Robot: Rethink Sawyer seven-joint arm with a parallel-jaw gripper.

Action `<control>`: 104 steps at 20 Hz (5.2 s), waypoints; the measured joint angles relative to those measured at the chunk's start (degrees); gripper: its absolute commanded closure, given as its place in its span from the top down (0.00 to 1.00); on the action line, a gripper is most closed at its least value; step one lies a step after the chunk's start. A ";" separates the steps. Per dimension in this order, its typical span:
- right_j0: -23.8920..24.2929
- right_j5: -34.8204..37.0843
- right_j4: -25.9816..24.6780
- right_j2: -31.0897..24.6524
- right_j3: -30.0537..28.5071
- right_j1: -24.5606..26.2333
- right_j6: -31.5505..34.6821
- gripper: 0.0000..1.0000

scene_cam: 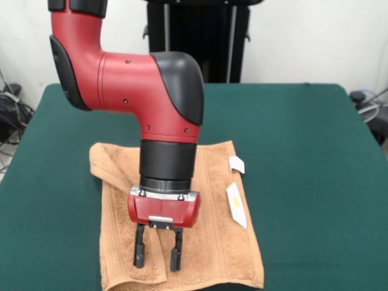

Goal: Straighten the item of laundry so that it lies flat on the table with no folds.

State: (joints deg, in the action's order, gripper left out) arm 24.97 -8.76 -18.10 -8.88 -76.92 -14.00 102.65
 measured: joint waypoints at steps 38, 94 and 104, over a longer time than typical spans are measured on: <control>-1.17 -0.21 0.00 1.17 -0.25 -0.58 0.00 0.00; 0.07 10.91 -0.90 2.58 -5.78 -6.25 0.00 1.00; 1.67 13.65 -4.39 2.33 -6.17 -6.31 0.00 1.00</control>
State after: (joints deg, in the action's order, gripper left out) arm 26.65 4.89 -22.49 -6.55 -83.09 -20.31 102.65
